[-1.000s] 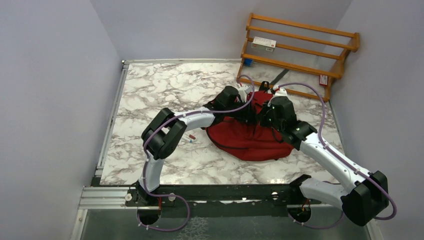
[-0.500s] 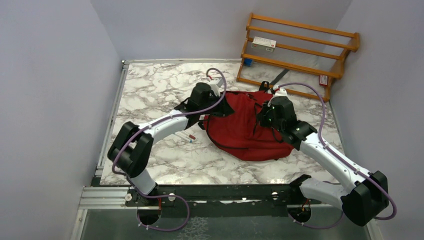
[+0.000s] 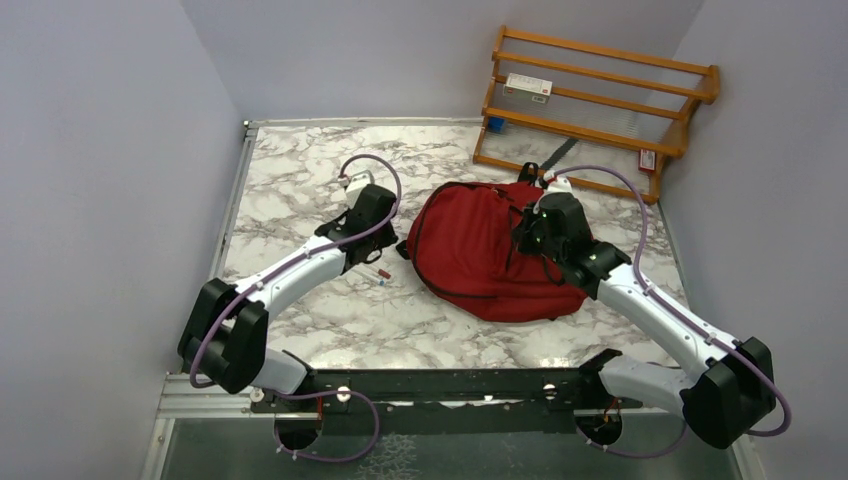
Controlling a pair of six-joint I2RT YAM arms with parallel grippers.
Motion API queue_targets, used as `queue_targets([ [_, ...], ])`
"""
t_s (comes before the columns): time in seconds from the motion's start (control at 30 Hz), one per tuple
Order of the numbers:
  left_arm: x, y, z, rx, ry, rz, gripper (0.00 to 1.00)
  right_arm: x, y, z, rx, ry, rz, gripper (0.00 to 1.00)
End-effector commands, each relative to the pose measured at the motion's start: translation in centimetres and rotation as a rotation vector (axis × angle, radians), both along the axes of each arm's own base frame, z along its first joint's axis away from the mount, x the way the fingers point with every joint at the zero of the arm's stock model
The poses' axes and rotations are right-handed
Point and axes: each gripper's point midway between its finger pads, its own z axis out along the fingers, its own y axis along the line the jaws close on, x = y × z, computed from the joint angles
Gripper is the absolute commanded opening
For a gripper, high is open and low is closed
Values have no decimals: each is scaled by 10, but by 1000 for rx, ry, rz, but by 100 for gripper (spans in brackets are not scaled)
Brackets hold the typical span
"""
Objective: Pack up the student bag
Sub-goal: Pick up the stationery from the center of the board.
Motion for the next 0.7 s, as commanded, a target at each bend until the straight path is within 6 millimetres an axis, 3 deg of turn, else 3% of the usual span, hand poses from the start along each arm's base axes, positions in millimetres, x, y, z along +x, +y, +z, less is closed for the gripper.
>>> queue_targets([
  [0.0, -25, 51, -29, 132, 96, 226, 36, 0, 11, -1, 37, -4, 31, 1],
  [0.2, -37, 63, -57, 217, 199, 266, 44, 0, 12, -2, 38, 1, 35, 0],
  [0.33, -38, 71, -65, 242, 220, 308, 59, -2, 11, -2, 37, -1, 32, 0],
  [0.67, -24, 66, -74, 233, 243, 304, 59, -2, 10, -1, 35, -2, 30, 0],
])
